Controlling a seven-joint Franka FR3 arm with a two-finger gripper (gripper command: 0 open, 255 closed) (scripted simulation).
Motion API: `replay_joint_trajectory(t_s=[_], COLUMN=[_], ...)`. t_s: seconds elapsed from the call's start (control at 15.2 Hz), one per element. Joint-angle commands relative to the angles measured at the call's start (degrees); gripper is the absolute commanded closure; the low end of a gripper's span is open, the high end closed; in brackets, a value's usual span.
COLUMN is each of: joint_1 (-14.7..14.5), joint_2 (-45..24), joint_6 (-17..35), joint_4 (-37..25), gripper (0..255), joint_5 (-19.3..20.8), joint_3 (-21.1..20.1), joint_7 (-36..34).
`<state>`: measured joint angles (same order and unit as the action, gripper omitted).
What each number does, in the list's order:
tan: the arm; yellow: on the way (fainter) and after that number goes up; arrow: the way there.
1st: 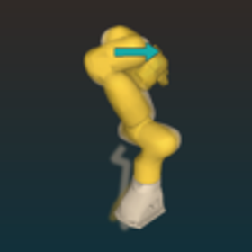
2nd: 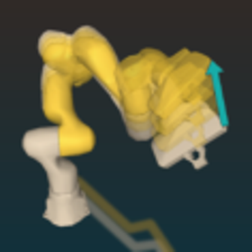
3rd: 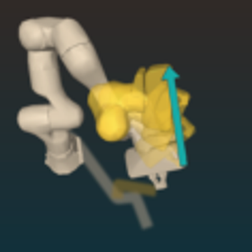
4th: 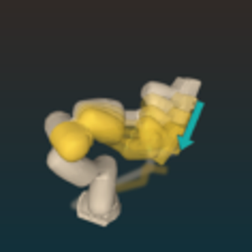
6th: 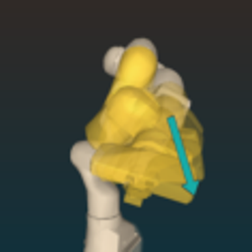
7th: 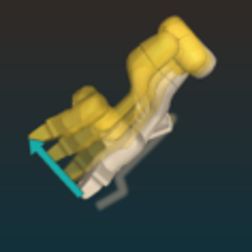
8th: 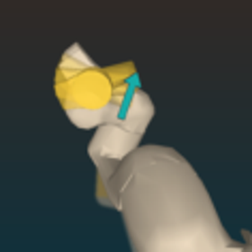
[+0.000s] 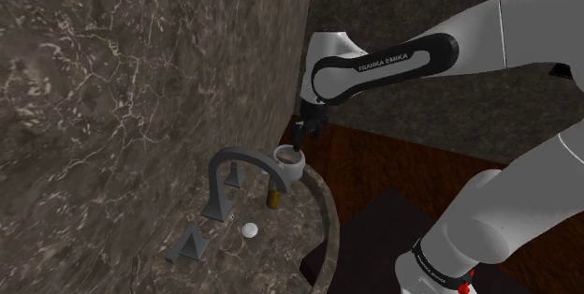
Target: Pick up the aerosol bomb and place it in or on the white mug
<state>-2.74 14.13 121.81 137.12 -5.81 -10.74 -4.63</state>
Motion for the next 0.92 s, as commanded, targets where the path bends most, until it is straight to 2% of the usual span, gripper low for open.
replay_joint_trajectory(t_s=[0.0, 0.53, 0.86], joint_1=[-0.02, -1.22, -1.72], joint_2=[-4.61, -22.92, -26.57], joint_6=[3.12, 11.98, 15.33], joint_4=[-1.44, -9.73, -9.85], gripper=[0, 0, 0], joint_5=[1.07, 8.07, 9.50], joint_3=[-0.96, -2.61, -2.23], joint_7=[-1.57, -9.06, -10.23])
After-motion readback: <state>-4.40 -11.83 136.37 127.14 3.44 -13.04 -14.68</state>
